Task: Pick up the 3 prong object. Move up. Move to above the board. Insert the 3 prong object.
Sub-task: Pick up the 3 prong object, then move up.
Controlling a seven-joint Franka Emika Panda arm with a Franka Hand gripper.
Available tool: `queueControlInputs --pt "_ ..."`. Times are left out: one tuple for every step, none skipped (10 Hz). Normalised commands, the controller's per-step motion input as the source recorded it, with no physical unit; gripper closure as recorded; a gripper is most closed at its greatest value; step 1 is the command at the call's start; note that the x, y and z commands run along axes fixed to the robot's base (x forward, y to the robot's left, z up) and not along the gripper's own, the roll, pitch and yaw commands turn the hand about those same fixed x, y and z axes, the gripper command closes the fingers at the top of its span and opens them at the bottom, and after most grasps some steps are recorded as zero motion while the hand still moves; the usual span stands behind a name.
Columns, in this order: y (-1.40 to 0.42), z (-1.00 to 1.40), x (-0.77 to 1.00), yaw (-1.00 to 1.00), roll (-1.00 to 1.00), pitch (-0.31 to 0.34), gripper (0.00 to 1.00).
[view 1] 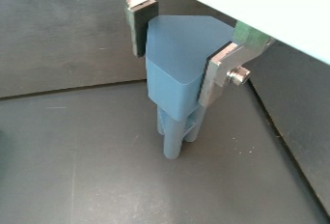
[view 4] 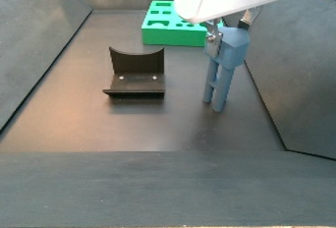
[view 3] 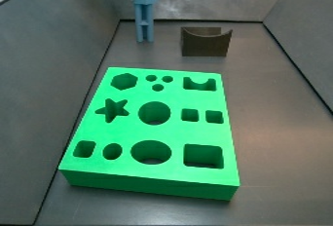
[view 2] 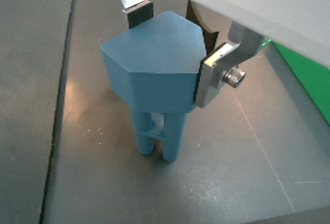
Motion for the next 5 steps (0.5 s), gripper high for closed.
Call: queueControlInputs --pt "0.00 0.00 0.00 0.00 0.00 0.000 1.00" --pt "0.00 0.83 0.00 0.00 0.00 0.000 1.00" --pt "0.05 0.83 0.02 -0.02 0.01 -0.019 1.00" --pt "0.06 0.71 0.01 -0.02 0.00 0.006 1.00" --pt "0.05 0.57 0.01 -0.03 0.00 0.027 1.00"
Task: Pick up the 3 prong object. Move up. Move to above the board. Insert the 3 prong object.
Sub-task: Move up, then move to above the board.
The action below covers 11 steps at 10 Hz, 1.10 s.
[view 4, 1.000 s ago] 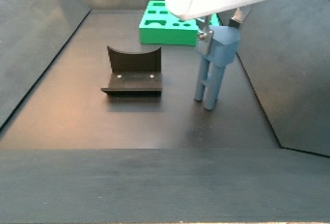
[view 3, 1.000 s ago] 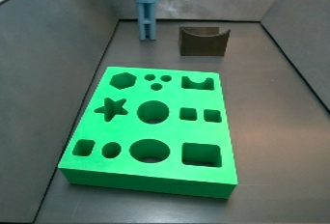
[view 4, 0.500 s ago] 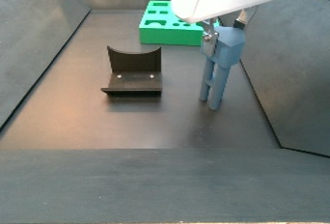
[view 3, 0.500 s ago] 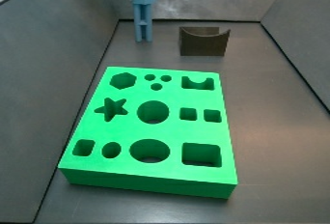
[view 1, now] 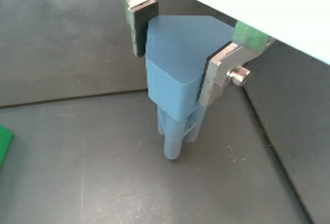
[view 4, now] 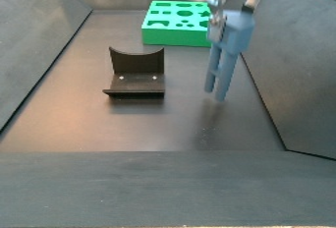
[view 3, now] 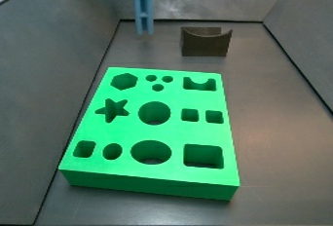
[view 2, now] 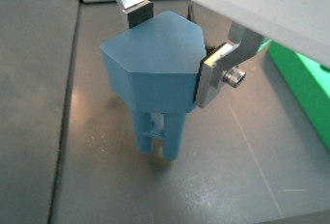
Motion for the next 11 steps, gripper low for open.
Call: queueControlInputs --pt "0.03 0.37 0.01 -0.03 0.00 0.058 1.00" --pt "0.03 0.26 0.01 -0.03 0.00 0.068 1.00" --pt "0.35 0.31 -0.82 0.07 0.04 0.009 1.00" --pt "0.34 0.27 -0.80 0.07 0.05 -0.008 1.00" --pt "0.17 0.21 -0.67 0.03 0.03 -0.041 1.00" --pt "0.09 0.12 -0.55 0.01 0.05 -0.042 1.00" --pt "0.06 0.07 -0.35 -0.01 0.04 -0.033 1.00" --pt "0.05 0.06 -0.24 -0.01 0.04 -0.034 1.00" --pt "-1.00 0.37 0.35 -1.00 0.05 0.108 1.00" --pt "-1.00 0.37 0.36 -1.00 0.04 0.120 1.00" --pt "-1.00 0.38 0.36 -1.00 0.03 0.144 1.00"
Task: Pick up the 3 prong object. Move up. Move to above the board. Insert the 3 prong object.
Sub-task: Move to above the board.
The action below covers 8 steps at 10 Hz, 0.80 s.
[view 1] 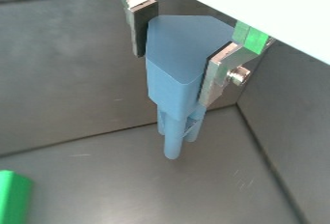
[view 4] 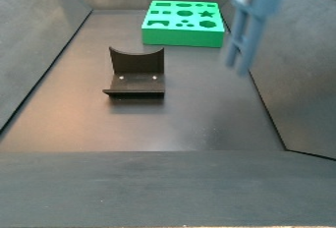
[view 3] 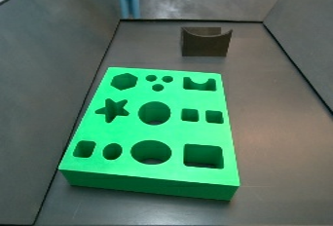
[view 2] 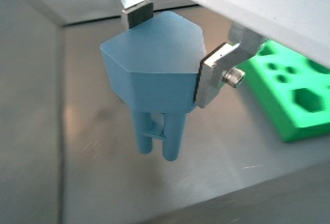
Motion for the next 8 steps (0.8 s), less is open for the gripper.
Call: queueControlInputs --pt "-1.00 0.39 0.37 -1.00 0.02 0.145 1.00" --pt "-1.00 0.38 0.37 -1.00 0.01 0.154 1.00" --pt "-1.00 0.39 0.37 -1.00 0.00 0.168 1.00" --pt "-1.00 0.39 0.38 -1.00 -0.02 0.215 1.00" --pt "-1.00 0.39 0.39 -0.96 -0.04 0.233 1.00" --pt "-1.00 0.39 0.40 -0.60 -0.05 0.215 1.00" --pt "-1.00 0.39 0.41 -0.37 -0.05 0.193 1.00" --pt "-1.00 0.39 0.42 -0.17 -0.04 0.168 1.00"
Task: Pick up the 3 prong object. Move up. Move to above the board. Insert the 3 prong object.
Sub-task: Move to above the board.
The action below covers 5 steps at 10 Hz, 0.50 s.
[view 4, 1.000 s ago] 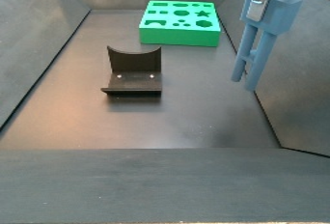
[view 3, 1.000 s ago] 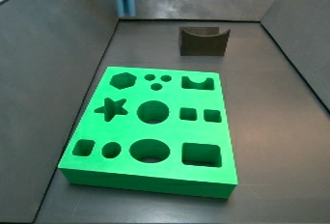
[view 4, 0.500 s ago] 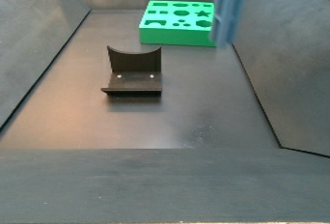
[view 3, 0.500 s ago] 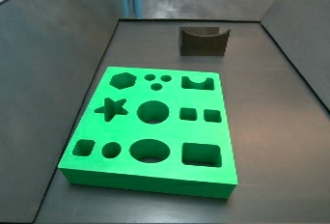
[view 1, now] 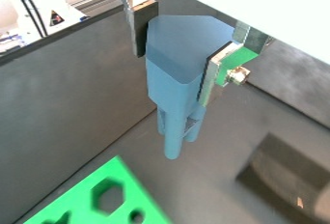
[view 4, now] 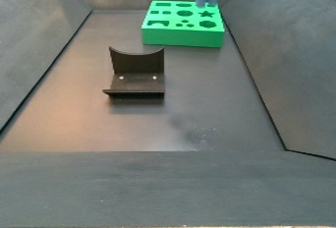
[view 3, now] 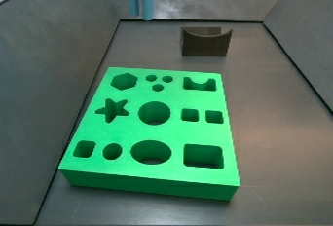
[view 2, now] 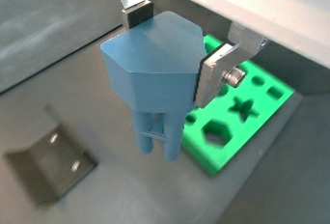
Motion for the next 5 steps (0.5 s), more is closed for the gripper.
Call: queueControlInputs --pt "-1.00 0.39 0.42 -0.11 -0.03 0.151 1.00" --pt "-1.00 0.39 0.44 -0.05 -0.01 0.134 1.00" --pt "-1.00 0.39 0.47 -0.01 0.01 0.127 1.00" --pt "-0.83 0.33 0.41 -0.01 0.03 0.138 1.00" --pt "-0.53 0.21 0.31 0.00 0.05 0.137 1.00"
